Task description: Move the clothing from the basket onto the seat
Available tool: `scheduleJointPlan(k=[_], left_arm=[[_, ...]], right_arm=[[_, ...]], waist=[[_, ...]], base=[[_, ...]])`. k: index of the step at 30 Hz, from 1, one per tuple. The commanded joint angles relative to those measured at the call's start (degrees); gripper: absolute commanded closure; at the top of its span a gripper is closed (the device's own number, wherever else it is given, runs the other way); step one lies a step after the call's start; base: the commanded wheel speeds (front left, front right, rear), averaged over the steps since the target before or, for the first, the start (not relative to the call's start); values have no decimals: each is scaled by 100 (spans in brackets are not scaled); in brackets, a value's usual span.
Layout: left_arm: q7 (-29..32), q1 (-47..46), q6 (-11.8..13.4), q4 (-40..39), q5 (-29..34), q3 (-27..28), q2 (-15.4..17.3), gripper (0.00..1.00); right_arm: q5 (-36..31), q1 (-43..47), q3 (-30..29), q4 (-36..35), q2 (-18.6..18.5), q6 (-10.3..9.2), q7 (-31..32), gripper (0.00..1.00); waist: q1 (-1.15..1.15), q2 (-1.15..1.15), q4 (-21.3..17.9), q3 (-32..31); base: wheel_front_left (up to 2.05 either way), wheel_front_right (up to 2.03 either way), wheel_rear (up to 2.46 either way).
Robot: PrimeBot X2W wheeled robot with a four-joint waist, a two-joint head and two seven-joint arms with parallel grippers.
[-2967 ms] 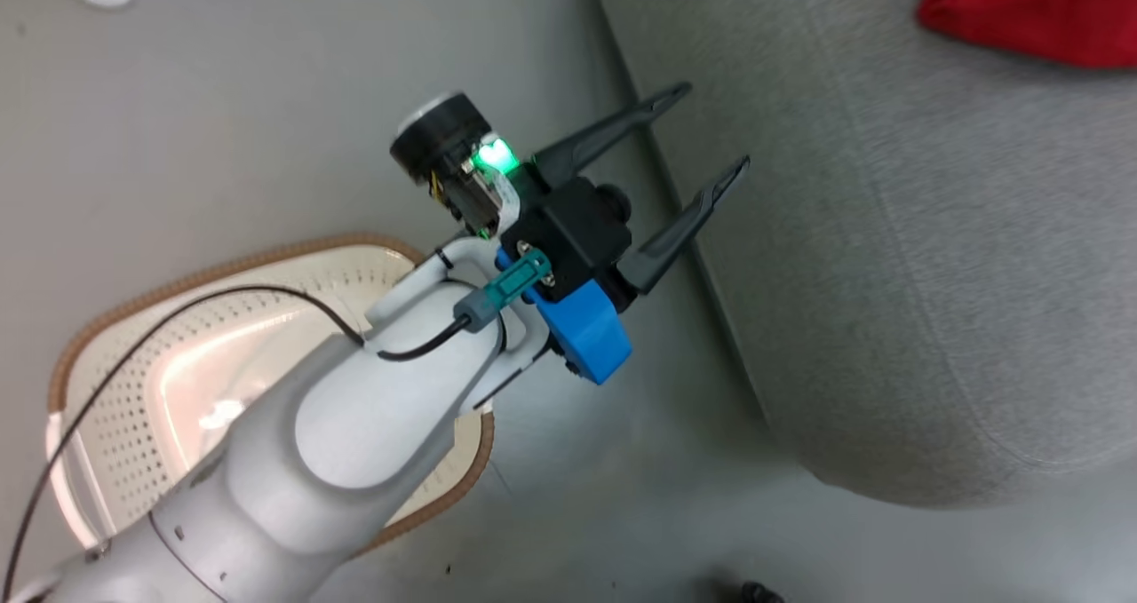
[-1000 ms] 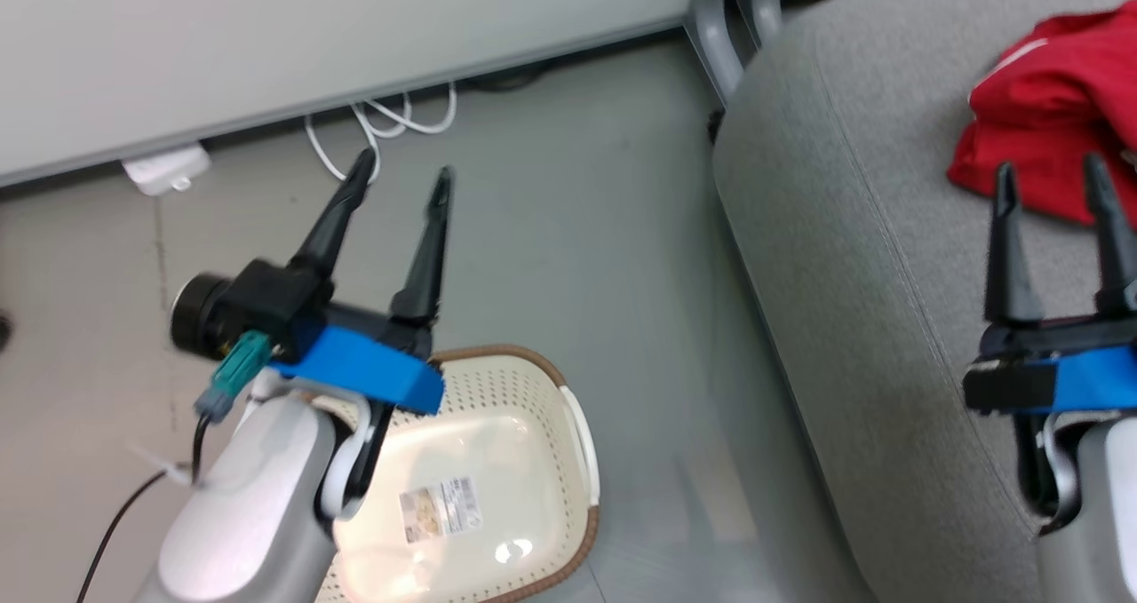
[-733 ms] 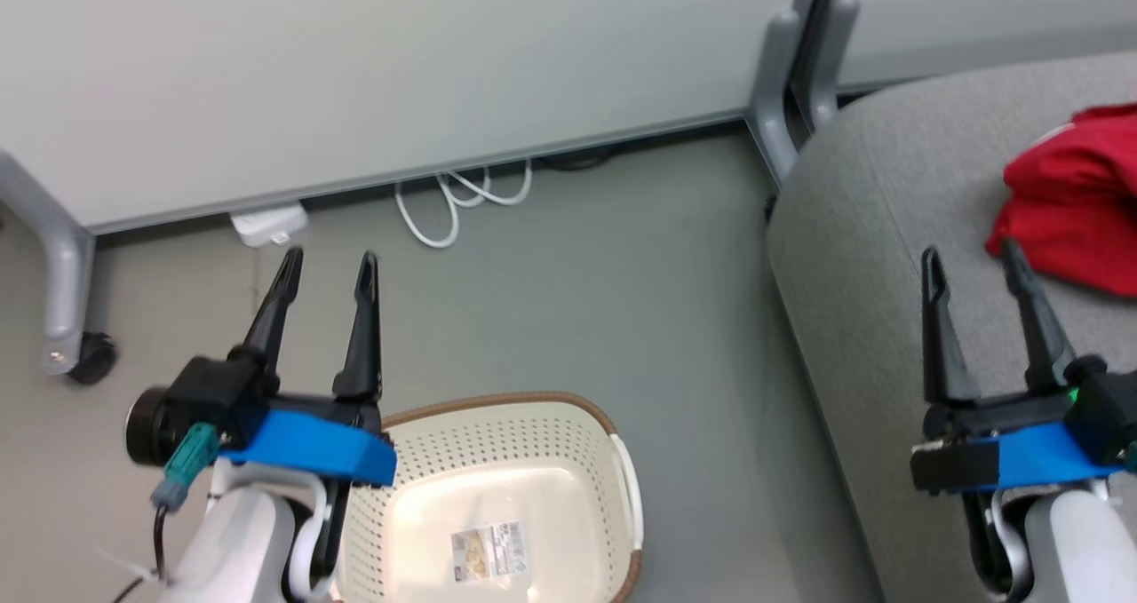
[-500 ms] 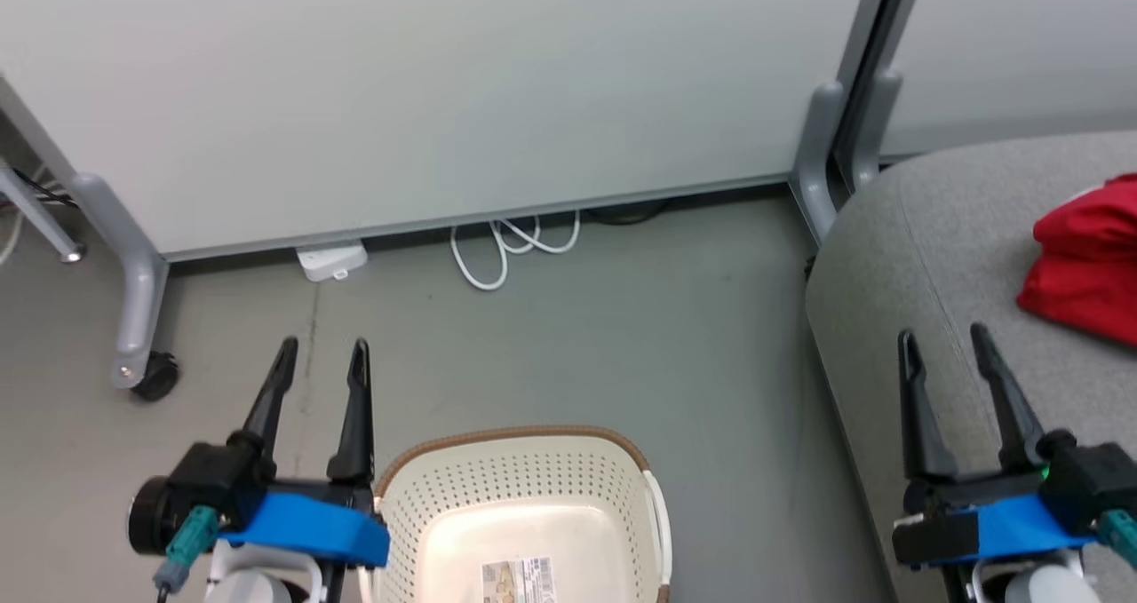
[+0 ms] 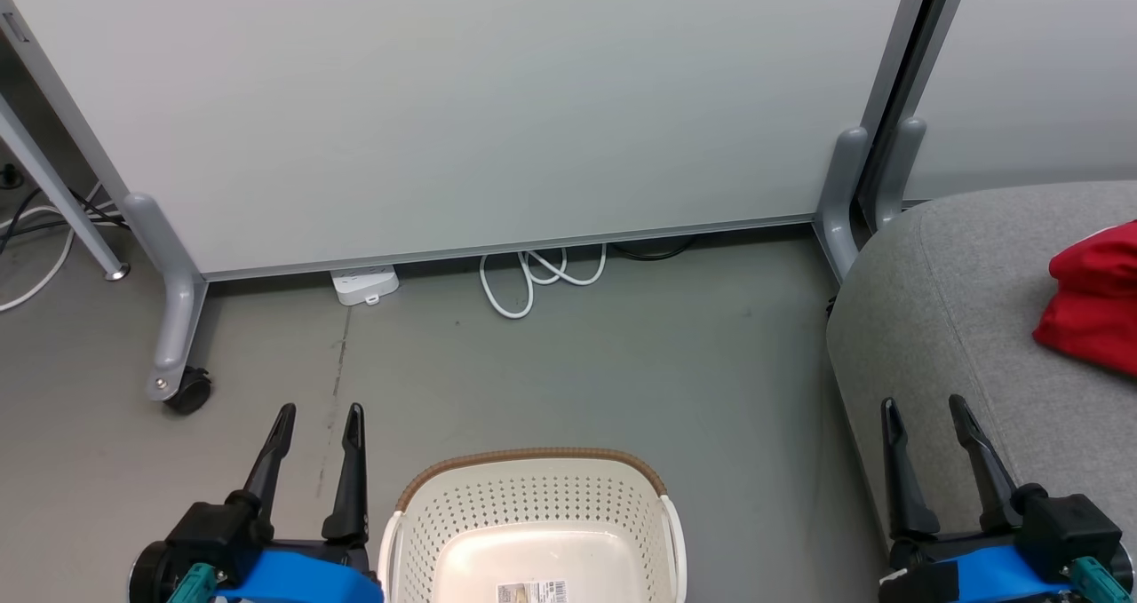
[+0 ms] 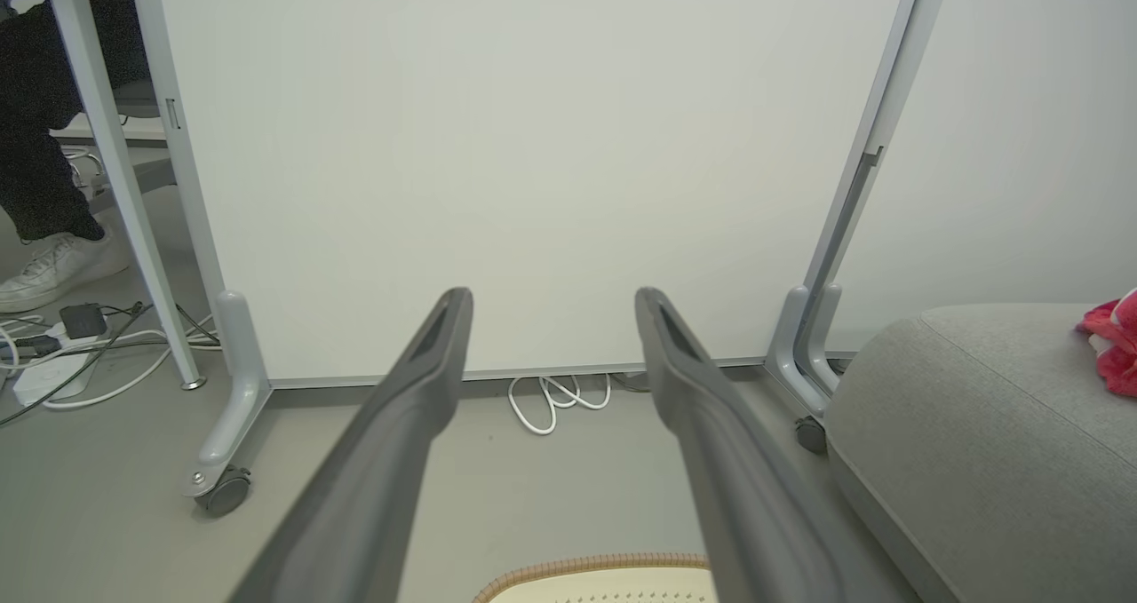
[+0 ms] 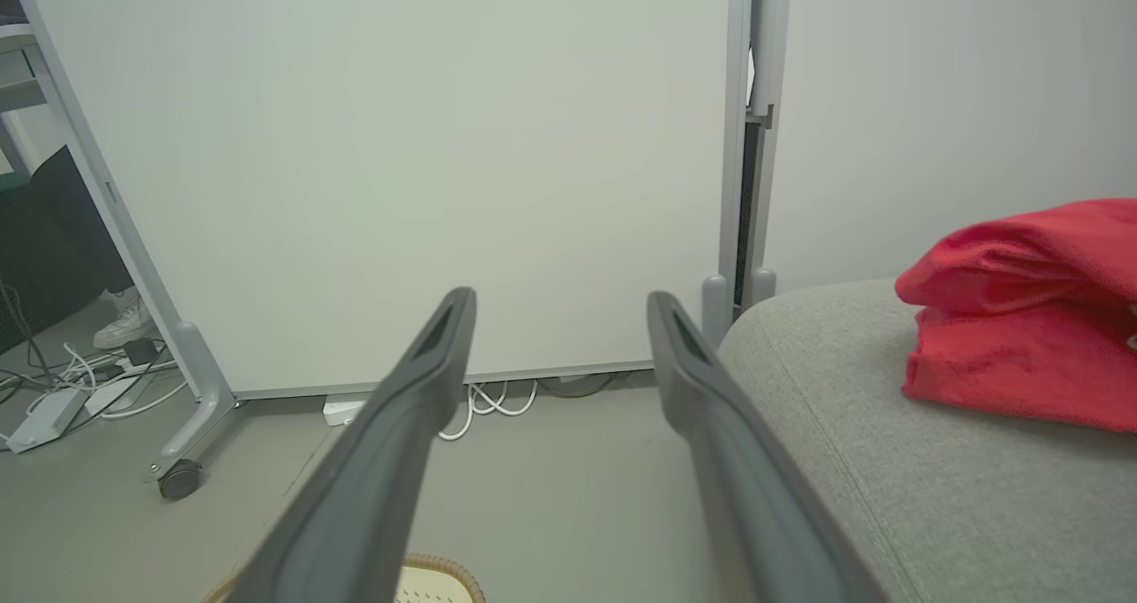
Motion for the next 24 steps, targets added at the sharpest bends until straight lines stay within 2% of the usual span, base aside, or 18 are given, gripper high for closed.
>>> scheduleJointPlan(k=[1, 7, 8, 11, 24], left_arm=[[-19, 101, -48, 43, 66, 60, -26, 0], [-19, 124, -143, 144, 189, 163, -76, 0], [1, 51, -133, 149, 172, 143, -101, 100], [42, 106, -133, 285, 124, 152, -131, 100], [429, 49, -178, 261, -1283, 367, -130, 100]], right_arm=[[-23, 97, 3, 22, 34, -5, -3, 0], [-17, 111, -1, 54, 64, -5, -3, 0], [0, 37, 1, 57, 44, 0, 0, 100], [41, 57, 6, 192, 52, 0, 14, 100], [1531, -86, -93, 259, 76, -1, 400, 100]], waist=[[0, 0, -4, -14], [0, 0, -9, -47], [0, 0, -9, -49], [1, 0, -10, -50], [1, 0, -31, -55]], base=[[0, 0, 0], [0, 0, 0], [0, 0, 0], [0, 0, 0], [0, 0, 0]])
